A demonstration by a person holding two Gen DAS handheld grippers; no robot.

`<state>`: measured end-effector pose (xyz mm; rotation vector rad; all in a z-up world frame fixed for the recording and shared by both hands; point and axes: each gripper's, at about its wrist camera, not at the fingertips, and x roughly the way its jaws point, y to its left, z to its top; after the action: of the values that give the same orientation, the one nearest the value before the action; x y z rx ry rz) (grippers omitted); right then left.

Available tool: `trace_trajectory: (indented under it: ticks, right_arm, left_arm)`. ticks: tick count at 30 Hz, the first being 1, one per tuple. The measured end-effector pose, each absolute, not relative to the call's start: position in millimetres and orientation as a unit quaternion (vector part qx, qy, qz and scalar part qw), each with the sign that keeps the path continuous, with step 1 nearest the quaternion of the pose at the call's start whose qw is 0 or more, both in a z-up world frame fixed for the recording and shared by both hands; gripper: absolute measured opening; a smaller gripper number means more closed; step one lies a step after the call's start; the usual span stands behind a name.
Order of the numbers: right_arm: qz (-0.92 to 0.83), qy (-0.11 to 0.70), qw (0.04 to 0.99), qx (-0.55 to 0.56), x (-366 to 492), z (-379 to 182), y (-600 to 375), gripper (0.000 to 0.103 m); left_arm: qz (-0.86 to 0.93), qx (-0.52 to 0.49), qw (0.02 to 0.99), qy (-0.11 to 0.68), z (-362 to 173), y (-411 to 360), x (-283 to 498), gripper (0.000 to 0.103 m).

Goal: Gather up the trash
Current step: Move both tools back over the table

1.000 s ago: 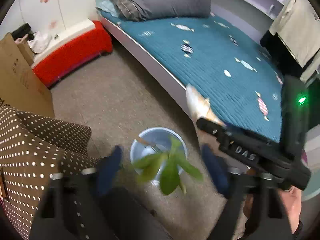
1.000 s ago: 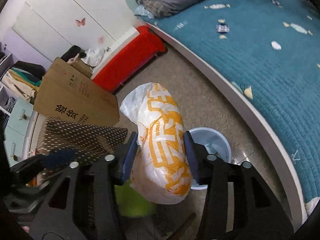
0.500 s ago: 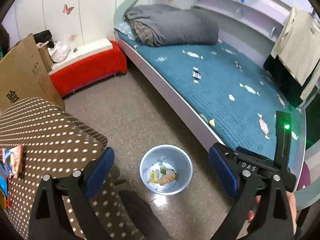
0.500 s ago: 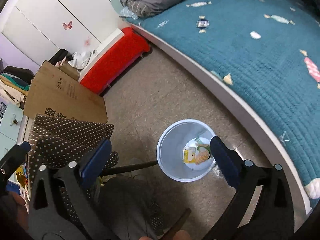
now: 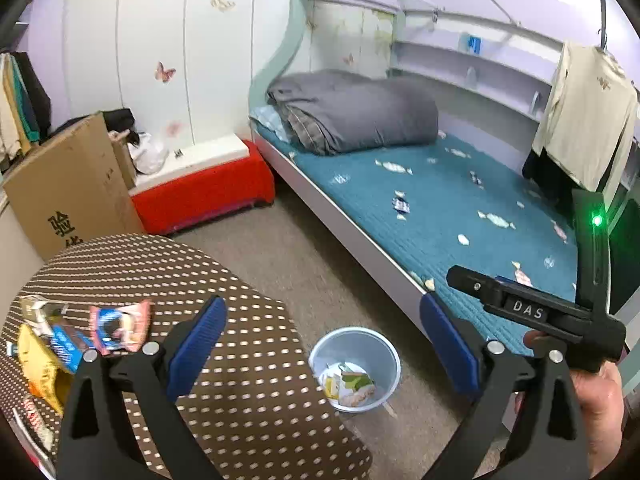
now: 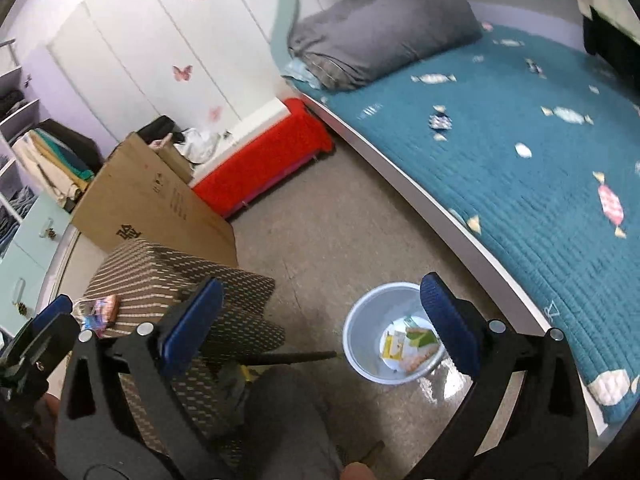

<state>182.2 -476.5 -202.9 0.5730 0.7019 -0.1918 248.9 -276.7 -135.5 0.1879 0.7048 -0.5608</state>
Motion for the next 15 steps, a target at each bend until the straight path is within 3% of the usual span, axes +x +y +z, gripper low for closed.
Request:
trace_trajectory:
  ticks: [15]
  right_arm:
    - [0.003,0.294,0.937,0.188,180.9,-121.8,-357.9,0.097]
  left_arm:
    - [-0.193,0.049,0.937,0.286,-100.7,-166.3,220.7,0.095]
